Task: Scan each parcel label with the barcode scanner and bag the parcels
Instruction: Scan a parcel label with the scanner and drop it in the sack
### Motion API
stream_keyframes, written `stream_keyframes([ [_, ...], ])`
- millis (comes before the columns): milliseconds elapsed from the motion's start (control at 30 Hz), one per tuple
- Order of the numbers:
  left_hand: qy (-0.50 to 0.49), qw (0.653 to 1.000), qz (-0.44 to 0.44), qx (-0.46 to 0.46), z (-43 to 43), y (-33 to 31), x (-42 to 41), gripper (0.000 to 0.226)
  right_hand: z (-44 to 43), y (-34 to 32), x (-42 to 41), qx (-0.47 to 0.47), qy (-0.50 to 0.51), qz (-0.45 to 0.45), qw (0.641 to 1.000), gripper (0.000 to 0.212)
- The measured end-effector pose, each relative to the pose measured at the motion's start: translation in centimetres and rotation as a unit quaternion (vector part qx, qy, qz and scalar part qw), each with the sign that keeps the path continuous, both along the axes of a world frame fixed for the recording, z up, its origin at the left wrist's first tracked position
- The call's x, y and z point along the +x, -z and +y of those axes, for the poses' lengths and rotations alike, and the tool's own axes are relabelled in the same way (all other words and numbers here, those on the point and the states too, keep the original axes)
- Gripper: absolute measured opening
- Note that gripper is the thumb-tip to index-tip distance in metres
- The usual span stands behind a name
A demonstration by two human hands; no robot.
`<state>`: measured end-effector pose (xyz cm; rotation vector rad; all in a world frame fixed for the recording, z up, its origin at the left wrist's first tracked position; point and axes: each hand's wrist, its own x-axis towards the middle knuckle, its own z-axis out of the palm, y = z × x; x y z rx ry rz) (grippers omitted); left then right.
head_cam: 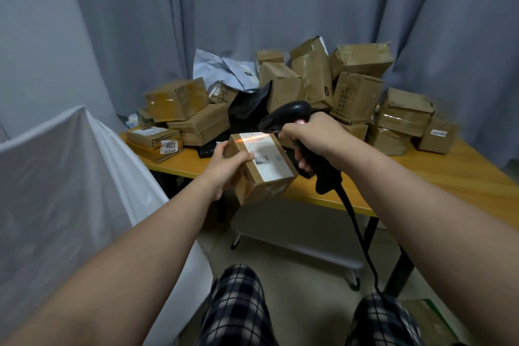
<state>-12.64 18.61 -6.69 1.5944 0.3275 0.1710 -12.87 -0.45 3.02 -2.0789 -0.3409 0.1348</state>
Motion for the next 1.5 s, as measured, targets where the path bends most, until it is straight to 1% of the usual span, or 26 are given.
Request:
stream_keyframes([
  [200, -0.037, 0.999, -0.015, 0.003, 3.1, 0.1, -4.1, 0.08, 3.5, 0.6, -2.1, 0.01, -0.038, 0.002, 0.999, 0.027],
  [367, -0.103, 0.994, -0.031, 0.015, 7.4, 2.0, -7.6, 0.079, 9.2, 2.3, -3.0, -0.005, -0.093, 0.001, 0.996, 0.029],
  [500, -0.158, 0.987, -0.025, 0.01, 11.7, 4.2, -10.0, 0.071, 14.3, 4.2, -3.6, -0.021, -0.133, 0.032, 0.99, 0.028],
  [567, -0.181, 0.983, -0.017, 0.004, 13.9, 5.7, -11.0, 0.069, 16.7, 5.3, -3.9, -0.023, -0.161, 0.052, 0.985, 0.025],
  [667, -0.216, 0.976, 0.002, -0.008, 17.0, 8.1, -12.5, 0.075, 20.2, 7.9, -4.1, -0.017, -0.2, 0.084, 0.976, 0.021],
  [800, -0.256, 0.965, 0.046, -0.013, 20.9, 11.9, -14.2, 0.077, 23.8, 12.8, -4.1, -0.039, -0.232, 0.116, 0.965, 0.022],
  [900, -0.284, 0.955, 0.081, 0.006, 23.2, 14.7, -15.2, 0.071, 25.8, 16.8, -3.8, -0.039, -0.254, 0.135, 0.957, 0.023],
  [967, -0.313, 0.943, 0.109, 0.038, 24.7, 16.5, -15.7, 0.074, 26.9, 19.1, -3.3, -0.05, -0.258, 0.15, 0.953, 0.021],
  [1000, -0.317, 0.937, 0.137, 0.055, 25.4, 17.3, -15.9, 0.076, 27.4, 20.3, -3.0, -0.06, -0.26, 0.16, 0.95, 0.02],
  [1067, -0.297, 0.924, 0.214, 0.11, 26.6, 19.1, -16.5, 0.076, 28.3, 22.5, -2.8, -0.087, -0.281, 0.171, 0.94, 0.019],
  [1100, -0.279, 0.91, 0.264, 0.158, 26.9, 20.0, -17.0, 0.076, 28.7, 23.6, -2.9, -0.103, -0.295, 0.171, 0.934, 0.017],
  [1167, -0.258, 0.851, 0.351, 0.292, 27.2, 22.0, -18.3, 0.077, 29.5, 25.7, -3.1, -0.133, -0.316, 0.168, 0.924, 0.016],
  [1200, -0.254, 0.823, 0.381, 0.336, 27.1, 22.8, -19.0, 0.079, 29.8, 26.7, -3.3, -0.144, -0.324, 0.17, 0.919, 0.016],
  [1233, -0.246, 0.802, 0.404, 0.363, 27.0, 23.7, -19.7, 0.079, 30.1, 27.6, -3.6, -0.153, -0.333, 0.173, 0.914, 0.017],
  [1333, -0.211, 0.755, 0.471, 0.403, 26.3, 26.7, -21.8, 0.078, 30.8, 29.8, -4.5, -0.176, -0.351, 0.187, 0.9, 0.02],
  [1400, -0.202, 0.733, 0.486, 0.43, 26.0, 28.6, -22.8, 0.075, 30.9, 30.8, -5.1, -0.186, -0.355, 0.197, 0.895, 0.025],
  [1433, -0.196, 0.728, 0.489, 0.438, 25.8, 29.4, -23.0, 0.072, 30.9, 31.2, -5.4, -0.186, -0.358, 0.199, 0.893, 0.029],
  [1500, -0.168, 0.735, 0.501, 0.425, 25.8, 30.7, -23.1, 0.054, 30.8, 31.9, -5.7, -0.183, -0.365, 0.196, 0.891, 0.035],
])
